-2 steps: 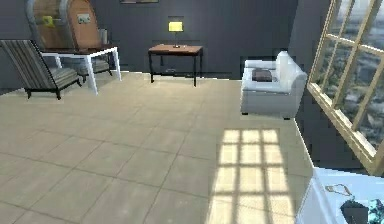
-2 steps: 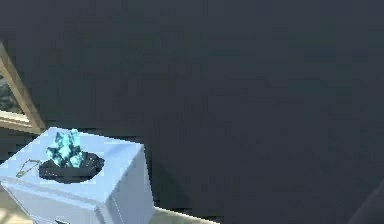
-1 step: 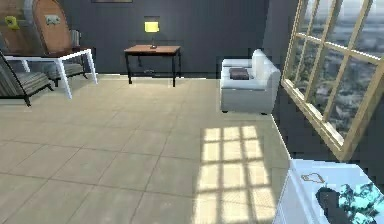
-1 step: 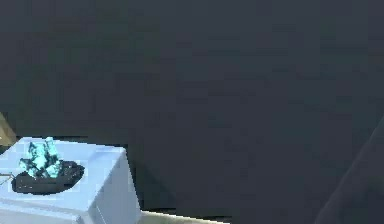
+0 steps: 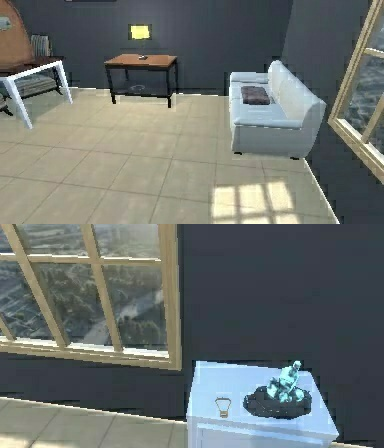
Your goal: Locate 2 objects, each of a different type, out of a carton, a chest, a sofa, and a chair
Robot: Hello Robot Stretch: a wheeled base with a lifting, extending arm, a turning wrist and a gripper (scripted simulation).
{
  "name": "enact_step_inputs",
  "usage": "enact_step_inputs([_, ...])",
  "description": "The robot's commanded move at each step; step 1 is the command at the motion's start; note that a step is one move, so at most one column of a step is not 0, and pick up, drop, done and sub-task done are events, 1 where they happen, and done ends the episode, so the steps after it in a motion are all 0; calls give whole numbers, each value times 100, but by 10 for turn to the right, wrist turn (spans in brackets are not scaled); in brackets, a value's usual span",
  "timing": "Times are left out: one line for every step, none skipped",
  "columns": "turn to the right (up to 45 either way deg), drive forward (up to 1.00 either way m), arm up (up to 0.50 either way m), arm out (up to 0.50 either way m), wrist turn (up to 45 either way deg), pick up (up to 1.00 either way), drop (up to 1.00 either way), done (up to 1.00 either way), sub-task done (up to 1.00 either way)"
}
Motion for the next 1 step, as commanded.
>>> enact_step_inputs([30,0,0,0,0,0,0,0,0])
